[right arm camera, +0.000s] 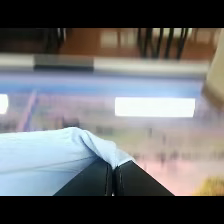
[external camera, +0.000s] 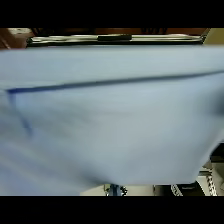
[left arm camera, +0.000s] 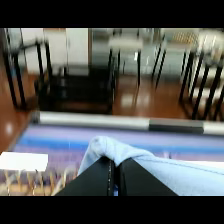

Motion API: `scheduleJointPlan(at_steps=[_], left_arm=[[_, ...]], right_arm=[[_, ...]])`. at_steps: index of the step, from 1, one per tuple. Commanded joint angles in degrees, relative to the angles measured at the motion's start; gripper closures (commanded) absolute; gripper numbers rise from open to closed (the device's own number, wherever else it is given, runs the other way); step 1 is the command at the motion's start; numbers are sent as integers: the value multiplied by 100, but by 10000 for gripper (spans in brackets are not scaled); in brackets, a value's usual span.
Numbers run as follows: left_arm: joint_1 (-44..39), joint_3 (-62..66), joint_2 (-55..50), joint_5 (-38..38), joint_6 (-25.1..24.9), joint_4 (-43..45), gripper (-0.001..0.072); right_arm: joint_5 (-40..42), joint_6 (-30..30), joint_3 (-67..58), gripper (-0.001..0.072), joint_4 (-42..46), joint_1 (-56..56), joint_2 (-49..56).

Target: Fold the shirts.

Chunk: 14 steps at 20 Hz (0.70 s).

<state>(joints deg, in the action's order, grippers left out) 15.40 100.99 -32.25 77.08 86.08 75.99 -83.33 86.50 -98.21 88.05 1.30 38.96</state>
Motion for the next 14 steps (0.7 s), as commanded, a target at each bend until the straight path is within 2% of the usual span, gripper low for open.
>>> scheduleJointPlan(at_steps=[1, 3, 5, 7, 9, 11, 12, 14], left_arm=[[2, -1572, -369, 358, -262, 57, 673], [-39, -2691, -817, -81, -251, -229, 673], [-260, -3464, -1453, -1001, -251, -470, 673], [-592, -3611, -2308, -1886, -398, -485, 673], [-868, -3434, -3167, -2559, -669, -485, 672], [-1067, -3261, -3851, -3235, -678, -487, 672], [-1119, -3224, -4103, -3657, -625, -494, 673], [-1082, -3213, -4511, -4642, -57, -553, 672]], right_arm=[[-732, 17, 1134, 635, 155, 0, 595], [122, 129, 2188, 635, 24, 0, 1075], [1305, 136, 2879, 635, -387, -7, 1797], [2374, 136, 2905, 635, -780, -72, 2712], [3506, 136, 2734, 635, -813, -258, 3495], [4636, 133, 2511, 635, -804, -435, 4129], [5167, 153, 2439, 635, -809, -461, 4347], [6186, 273, 2404, 634, -798, -411, 4658]])
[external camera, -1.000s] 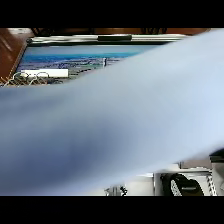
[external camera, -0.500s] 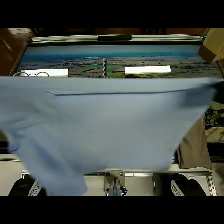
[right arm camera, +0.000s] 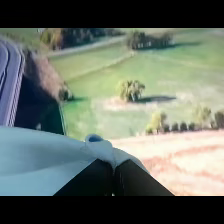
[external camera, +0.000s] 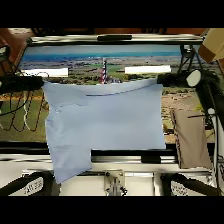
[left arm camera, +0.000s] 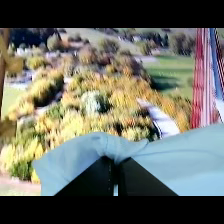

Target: Fold the shirts.

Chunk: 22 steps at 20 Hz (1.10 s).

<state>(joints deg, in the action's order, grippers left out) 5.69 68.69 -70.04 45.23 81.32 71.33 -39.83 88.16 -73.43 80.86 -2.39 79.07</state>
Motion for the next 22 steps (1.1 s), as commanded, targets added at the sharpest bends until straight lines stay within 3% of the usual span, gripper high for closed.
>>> scheduleJointPlan(at_steps=[1, 3, 5, 8, 9, 12, 13, 16, 22], left_arm=[[-87, 17, -914, -1829, 695, -87, 672], [-46, 15, -1224, -1939, 748, -107, 672], [-46, 15, -1445, -1478, 667, -105, 672], [-20, 17, -1405, -247, -114, -101, 672], [15, 17, -1331, 214, -236, -96, 672], [153, 15, -1093, 1572, -317, -63, 672], [195, 0, -1062, 2017, -378, -61, 672], [214, -208, -1060, 2479, -372, -76, 672], [372, -905, -1075, 2402, -350, -81, 672]], right_arm=[[2100, 162, -74, 635, -98, 15, 756], [1858, 267, -72, 635, -92, 181, 949], [1016, 234, -72, 634, -76, 334, 1062], [-293, -46, -72, 634, -66, 516, 988], [-710, -109, -72, 634, -50, 520, 909], [-2240, -1023, -72, 634, -42, 503, 750], [-2621, -1023, -70, 634, -42, 503, 767], [-2688, -752, -35, 634, -37, 503, 831], [-3001, -415, -24, 634, 68, 503, 1165]])
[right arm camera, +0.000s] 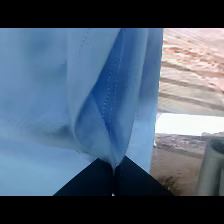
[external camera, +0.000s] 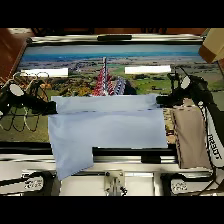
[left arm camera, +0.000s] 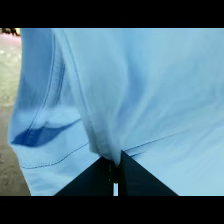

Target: Fold the shirts.

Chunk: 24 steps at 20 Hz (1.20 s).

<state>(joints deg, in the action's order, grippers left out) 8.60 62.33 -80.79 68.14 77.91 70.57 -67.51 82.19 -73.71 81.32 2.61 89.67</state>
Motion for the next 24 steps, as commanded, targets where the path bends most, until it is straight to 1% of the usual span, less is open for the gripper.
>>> scheduleJointPlan(at_steps=[1, 2, 3, 4, 5, 7, 8, 10, 13, 14, 17, 22, 24], left_arm=[[109, -299, -11, 101, 4, -9, 672], [129, -293, -20, 146, 120, -9, 635], [155, -256, -7, 208, 114, -2, 454], [225, -157, 20, 363, 94, 7, 274], [337, -7, 52, 645, 94, 17, 256], [638, 201, 238, 1261, 94, 13, 256], [796, 146, 415, 1543, 94, 13, 256], [1051, -339, 863, 1888, 83, 13, 256], [1198, -1762, 1606, 1646, 70, -52, 258], [1196, -2256, 1818, 1532, 17, -105, 258], [1196, -3226, 2166, 1178, -79, -160, 269], [1067, -3797, 2168, 713, -76, -348, 269], [892, -3801, 2155, 557, -68, -402, 330]], right_arm=[[-219, 238, 4, 633, 13, 2, 105], [-234, 275, 0, 583, 15, 2, 103], [-369, 245, -24, 371, 42, 11, 79], [-603, 142, -52, 284, 168, 20, 24], [-844, 125, -57, 284, 535, 20, -116], [-1325, 111, -55, 279, 1220, 70, -474], [-1596, 79, -55, 250, 1257, 192, -623], [-2070, -127, 42, 250, 737, 625, -885], [-1985, -236, 623, 250, -385, 1300, -1342], [-1934, -308, 807, 250, -621, 1416, -1456], [-1926, -409, 1088, 250, -575, 1460, -1620], [-1768, -332, 1088, 250, -579, 1453, -1620], [-1784, -260, 1091, 249, -586, 1451, -1620]])
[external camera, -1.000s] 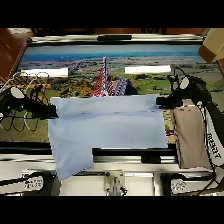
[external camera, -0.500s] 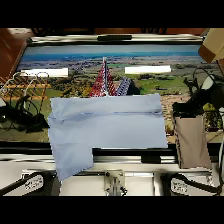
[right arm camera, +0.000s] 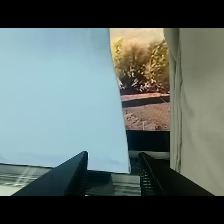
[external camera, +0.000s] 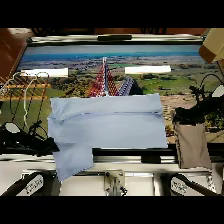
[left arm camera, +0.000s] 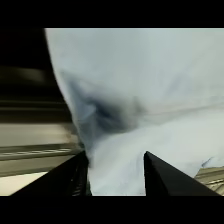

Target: Fold the shirts.

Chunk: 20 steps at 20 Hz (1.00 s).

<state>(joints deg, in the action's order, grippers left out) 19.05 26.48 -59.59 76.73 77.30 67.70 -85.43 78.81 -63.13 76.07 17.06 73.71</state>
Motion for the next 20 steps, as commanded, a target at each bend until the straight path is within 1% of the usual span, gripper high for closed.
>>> scheduleJointPlan(at_steps=[1, 3, 4, 6, 7, 8, 9, 11, 14, 16, 18, 20], left_arm=[[-234, -223, 35, -374, 74, -157, 345], [-348, -225, 35, -433, 90, -221, 597], [-365, -225, 37, -424, 76, -229, 669], [-367, -225, 48, -391, 61, -227, 671], [-365, -221, 57, -398, 24, -221, 671], [-365, -221, 57, -420, 24, -219, 671], [-365, -221, 59, -433, 24, -219, 671], [-365, -221, 61, -439, 22, -216, 671], [-365, -221, 61, -452, -20, -221, 671], [-365, -221, 61, -444, -17, -221, 671], [-365, -216, 61, -455, -20, -221, 671], [-367, -214, 61, -522, -15, -227, 671]], right_arm=[[-28, 111, 61, 249, -68, 2, -26], [-127, 109, 302, 242, -74, 2, -26], [-184, 131, 527, 242, -90, 2, -48], [-240, 164, 1071, 242, -459, -109, -308], [-114, 162, 1357, 224, -404, -247, -533], [103, 168, 1655, 115, -125, -389, -787], [334, 278, 1926, 115, 188, -485, -979], [601, 481, 2341, 115, 404, -509, -1082], [901, 538, 2785, 116, 332, -516, -868], [1128, 562, 2822, 116, 334, -514, -758], [1421, 754, 2822, 118, 339, -516, -754], [1486, 811, 2841, 118, 289, -542, -673]])
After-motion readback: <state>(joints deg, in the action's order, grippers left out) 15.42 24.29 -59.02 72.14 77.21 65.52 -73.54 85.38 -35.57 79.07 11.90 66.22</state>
